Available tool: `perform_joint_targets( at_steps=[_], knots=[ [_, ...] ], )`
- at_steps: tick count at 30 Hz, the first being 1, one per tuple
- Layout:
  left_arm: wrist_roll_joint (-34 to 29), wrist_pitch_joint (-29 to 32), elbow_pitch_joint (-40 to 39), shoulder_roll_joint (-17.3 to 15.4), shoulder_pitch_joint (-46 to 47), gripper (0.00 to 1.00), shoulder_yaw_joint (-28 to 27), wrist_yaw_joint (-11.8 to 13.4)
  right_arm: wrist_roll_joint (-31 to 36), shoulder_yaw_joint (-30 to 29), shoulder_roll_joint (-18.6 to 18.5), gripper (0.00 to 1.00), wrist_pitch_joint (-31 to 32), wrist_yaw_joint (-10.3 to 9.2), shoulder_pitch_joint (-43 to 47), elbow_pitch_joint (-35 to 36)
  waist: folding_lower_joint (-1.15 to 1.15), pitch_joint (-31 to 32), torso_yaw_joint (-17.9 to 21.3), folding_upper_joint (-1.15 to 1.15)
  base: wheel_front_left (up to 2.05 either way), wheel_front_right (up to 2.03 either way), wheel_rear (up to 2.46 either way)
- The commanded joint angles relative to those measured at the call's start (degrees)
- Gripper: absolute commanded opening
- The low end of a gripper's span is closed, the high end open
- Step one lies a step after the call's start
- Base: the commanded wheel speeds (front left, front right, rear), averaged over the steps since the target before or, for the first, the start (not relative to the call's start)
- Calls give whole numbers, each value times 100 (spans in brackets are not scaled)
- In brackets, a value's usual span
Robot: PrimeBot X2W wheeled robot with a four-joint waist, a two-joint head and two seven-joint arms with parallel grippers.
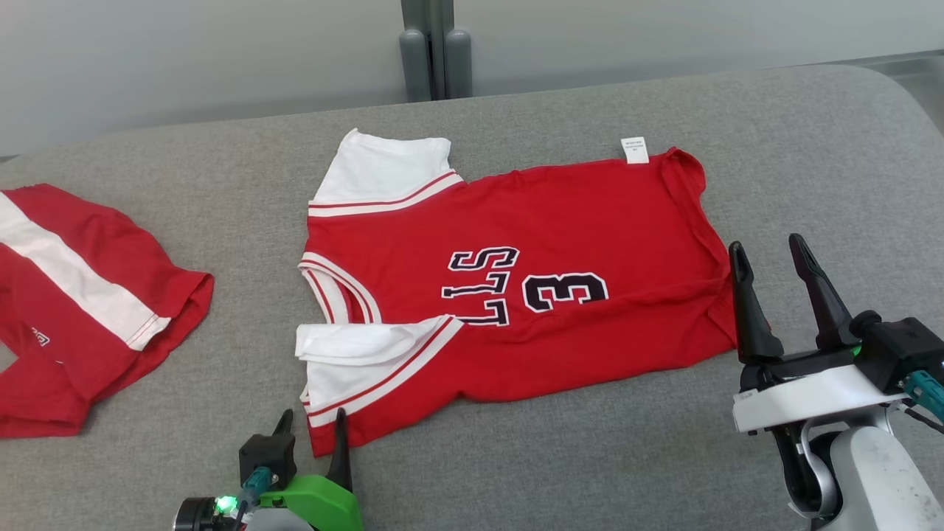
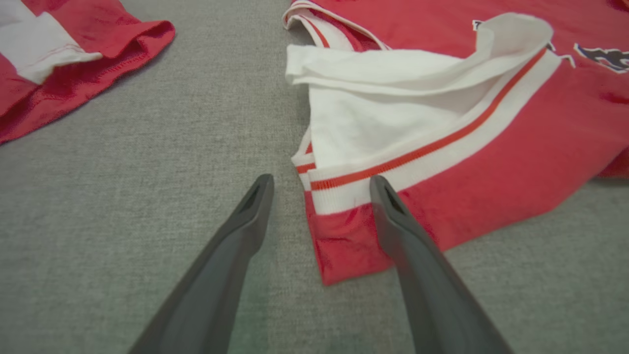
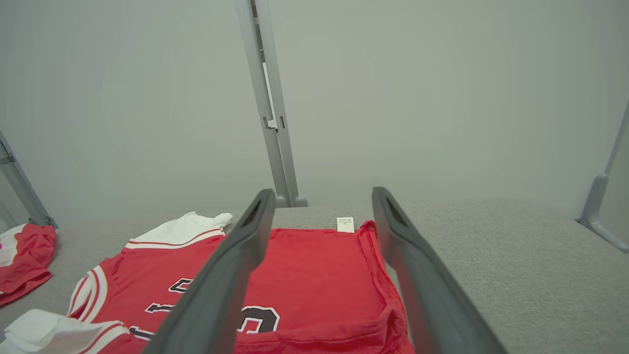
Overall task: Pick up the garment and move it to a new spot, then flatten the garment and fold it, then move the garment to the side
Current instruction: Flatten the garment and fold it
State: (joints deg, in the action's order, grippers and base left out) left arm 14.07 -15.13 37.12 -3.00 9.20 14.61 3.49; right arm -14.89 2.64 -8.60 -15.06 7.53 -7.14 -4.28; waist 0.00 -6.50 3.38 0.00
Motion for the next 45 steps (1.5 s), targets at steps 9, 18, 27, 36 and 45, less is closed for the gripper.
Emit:
perform_joint_targets(
  at_steps=[9, 18, 27, 36, 45],
  knots=[
    [-74, 210, 953, -29, 438, 0, 168, 23, 45, -124, 6, 100, -16, -8, 61, -293, 0, -151, 121, 0, 0, 0, 0],
    [-237, -7, 134, -39, 644, 0, 175, 79, 384, -657, 132, 100, 5, -8, -315, -1995, 0, -214, -237, 0, 0, 0, 0],
    [-448, -8, -985, -25, 260, 0, 313, -37, 863, -1112, 210, 100, 106, -9, -949, -3642, 0, -268, -573, 0, 0, 0, 0],
    [-531, -8, -1225, -19, 91, 0, 377, -77, 1466, -1873, 251, 100, 44, -13, -1348, -4696, 0, -282, -625, 0, 0, 0, 0],
    [-561, -10, -1128, -38, -53, 0, 343, -62, 1478, -1833, 419, 0, 11, -11, -1435, -5091, 0, -77, -457, 0, 0, 0, 0]
  ],
)
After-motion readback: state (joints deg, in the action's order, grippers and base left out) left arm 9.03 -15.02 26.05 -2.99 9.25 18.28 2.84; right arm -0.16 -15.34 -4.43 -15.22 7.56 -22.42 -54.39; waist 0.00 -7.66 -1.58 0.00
